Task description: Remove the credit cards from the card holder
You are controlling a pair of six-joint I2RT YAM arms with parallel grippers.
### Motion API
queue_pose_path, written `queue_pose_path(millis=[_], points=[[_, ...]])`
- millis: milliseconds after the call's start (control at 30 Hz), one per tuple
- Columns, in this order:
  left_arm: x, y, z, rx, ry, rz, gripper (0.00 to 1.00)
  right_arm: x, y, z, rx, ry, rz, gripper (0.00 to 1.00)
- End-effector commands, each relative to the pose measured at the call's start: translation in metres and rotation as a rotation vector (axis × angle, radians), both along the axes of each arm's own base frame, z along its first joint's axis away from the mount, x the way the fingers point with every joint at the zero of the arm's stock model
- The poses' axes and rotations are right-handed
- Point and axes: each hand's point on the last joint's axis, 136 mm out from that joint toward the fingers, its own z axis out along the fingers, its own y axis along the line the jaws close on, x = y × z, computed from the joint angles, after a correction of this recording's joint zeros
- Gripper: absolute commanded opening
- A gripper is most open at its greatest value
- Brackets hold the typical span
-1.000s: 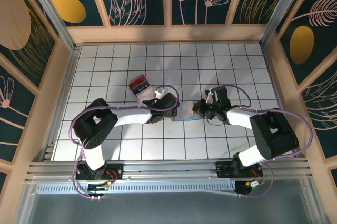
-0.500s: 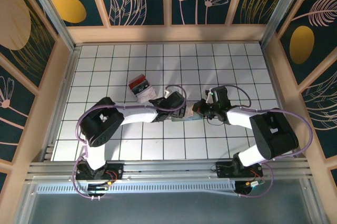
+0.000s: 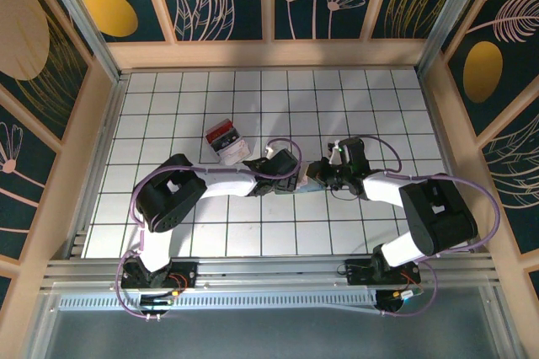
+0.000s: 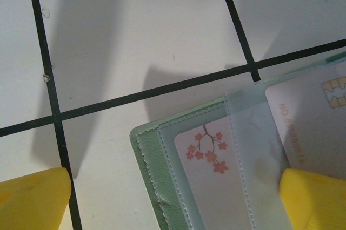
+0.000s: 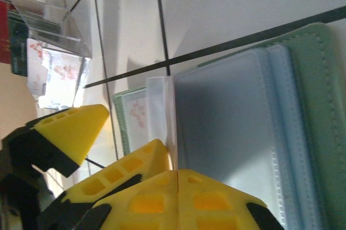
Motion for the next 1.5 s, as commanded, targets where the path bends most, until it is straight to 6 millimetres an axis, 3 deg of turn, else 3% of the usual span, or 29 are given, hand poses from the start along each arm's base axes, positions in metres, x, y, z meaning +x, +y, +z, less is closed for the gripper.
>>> queue_pose_path(millis=[0, 267, 633, 1167, 1467], points=[[-0.008, 0.015, -0.023, 0.083, 0.049, 0.008, 0.99, -0.001, 0.008, 0.011, 0.069, -0.03, 0.024, 0.13], [-0.009, 0.014, -0.023, 0.073, 0.051, 0.01, 0.99, 0.0, 0.009, -0.004, 0.042, -0.002, 0.026, 0.18], [-0.008, 0.014, -0.02, 0.068, 0.047, 0.015, 0.99, 0.004, 0.008, -0.009, 0.013, 0.005, 0.014, 0.0], [-0.002, 0.023, -0.006, 0.074, 0.001, 0.064, 0.99, 0.008, -0.015, -0.008, -0.12, -0.017, -0.056, 0.0], [0.006, 0.022, 0.013, 0.049, -0.044, 0.093, 0.99, 0.01, -0.02, -0.004, -0.142, -0.041, -0.07, 0.0]])
